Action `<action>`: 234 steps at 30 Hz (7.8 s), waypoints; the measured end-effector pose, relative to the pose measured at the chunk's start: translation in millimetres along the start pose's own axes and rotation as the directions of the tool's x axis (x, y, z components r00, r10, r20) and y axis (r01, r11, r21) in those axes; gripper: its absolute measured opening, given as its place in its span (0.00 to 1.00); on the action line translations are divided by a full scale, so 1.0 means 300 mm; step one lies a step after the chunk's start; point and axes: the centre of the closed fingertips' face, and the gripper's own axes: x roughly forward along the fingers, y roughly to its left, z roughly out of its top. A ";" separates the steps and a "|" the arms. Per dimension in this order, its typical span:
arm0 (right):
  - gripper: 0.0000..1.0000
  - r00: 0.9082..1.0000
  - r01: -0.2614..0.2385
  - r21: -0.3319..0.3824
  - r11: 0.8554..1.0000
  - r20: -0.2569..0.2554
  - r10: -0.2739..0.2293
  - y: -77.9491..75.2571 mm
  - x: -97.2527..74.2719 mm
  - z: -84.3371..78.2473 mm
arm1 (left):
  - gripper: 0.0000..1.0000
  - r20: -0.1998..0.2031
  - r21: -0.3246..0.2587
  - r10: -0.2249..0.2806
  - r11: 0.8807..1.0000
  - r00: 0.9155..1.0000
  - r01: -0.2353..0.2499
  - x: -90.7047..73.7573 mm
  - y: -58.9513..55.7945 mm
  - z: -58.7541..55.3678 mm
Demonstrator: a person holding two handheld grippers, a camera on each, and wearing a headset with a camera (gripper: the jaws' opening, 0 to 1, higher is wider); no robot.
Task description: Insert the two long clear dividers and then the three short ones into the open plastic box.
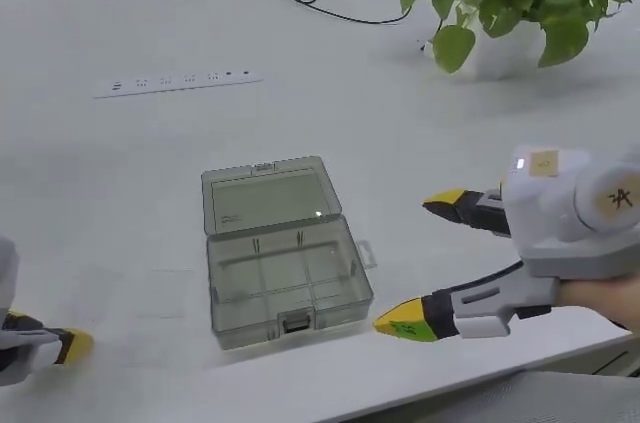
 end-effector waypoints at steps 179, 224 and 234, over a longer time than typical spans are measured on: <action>0.06 0.924 0.309 0.702 0.642 -0.380 -0.029 -0.007 0.247 0.045 | 1.00 0.527 0.282 -0.302 0.944 0.795 0.171 -0.191 -0.613 0.287; 0.06 0.874 0.321 0.732 0.600 -0.473 0.110 -0.013 0.289 -0.009 | 0.98 0.538 0.261 -0.291 0.950 0.791 0.172 -0.196 -0.588 0.296; 0.06 0.868 0.320 0.739 0.593 -0.479 0.129 -0.009 0.298 -0.019 | 0.98 0.540 0.253 -0.292 0.951 0.790 0.178 -0.193 -0.587 0.296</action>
